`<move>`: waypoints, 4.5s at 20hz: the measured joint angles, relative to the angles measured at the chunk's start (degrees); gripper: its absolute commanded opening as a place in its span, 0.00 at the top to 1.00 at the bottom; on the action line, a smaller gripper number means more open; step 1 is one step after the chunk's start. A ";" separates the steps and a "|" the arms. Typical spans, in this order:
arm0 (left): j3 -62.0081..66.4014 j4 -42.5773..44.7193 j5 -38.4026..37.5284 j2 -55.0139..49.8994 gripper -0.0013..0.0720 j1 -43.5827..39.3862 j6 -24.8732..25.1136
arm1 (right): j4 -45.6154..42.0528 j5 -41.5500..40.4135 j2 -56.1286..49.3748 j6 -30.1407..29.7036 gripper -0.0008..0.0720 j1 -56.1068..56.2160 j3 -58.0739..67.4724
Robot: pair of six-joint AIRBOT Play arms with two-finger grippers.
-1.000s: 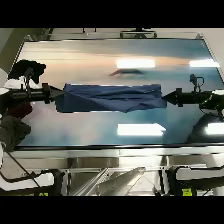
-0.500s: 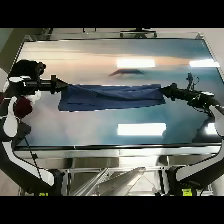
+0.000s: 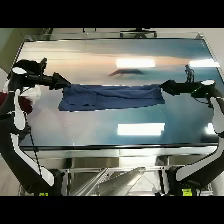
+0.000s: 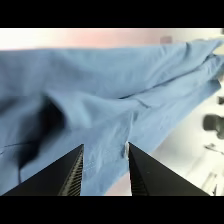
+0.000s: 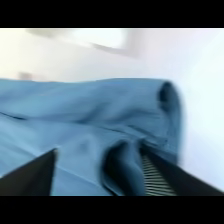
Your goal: Fold the shirts.
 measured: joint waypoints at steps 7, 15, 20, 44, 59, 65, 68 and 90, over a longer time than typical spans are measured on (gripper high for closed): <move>3.82 2.43 -2.12 3.37 0.59 0.61 -5.46 | -14.45 3.48 -2.60 9.11 0.10 1.75 6.49; 2.67 2.49 -4.13 4.46 0.59 -0.63 -6.34 | -10.54 5.97 -7.54 8.07 0.88 4.24 7.10; 2.60 2.32 -3.32 4.50 0.98 -4.76 -5.86 | -5.55 7.96 -8.02 6.51 0.97 4.52 9.18; 8.44 -3.02 15.72 -9.77 0.98 -36.44 -13.79 | 18.93 16.41 9.53 12.87 0.97 20.76 14.75; 3.93 -15.15 -5.29 23.06 0.98 1.05 -4.44 | 42.34 -29.49 -7.93 -9.05 0.07 56.92 14.86; 3.85 -15.37 -7.74 24.30 0.98 3.02 -3.56 | 55.95 -27.08 -10.80 -23.04 0.72 58.42 14.88; 3.85 -15.37 -8.41 24.44 0.98 2.78 -3.43 | 46.29 -20.59 -8.24 -15.56 0.79 52.30 14.88; 3.85 -15.30 -9.49 24.50 0.98 -0.37 -3.26 | -4.94 -2.84 -12.94 26.23 0.30 33.20 14.91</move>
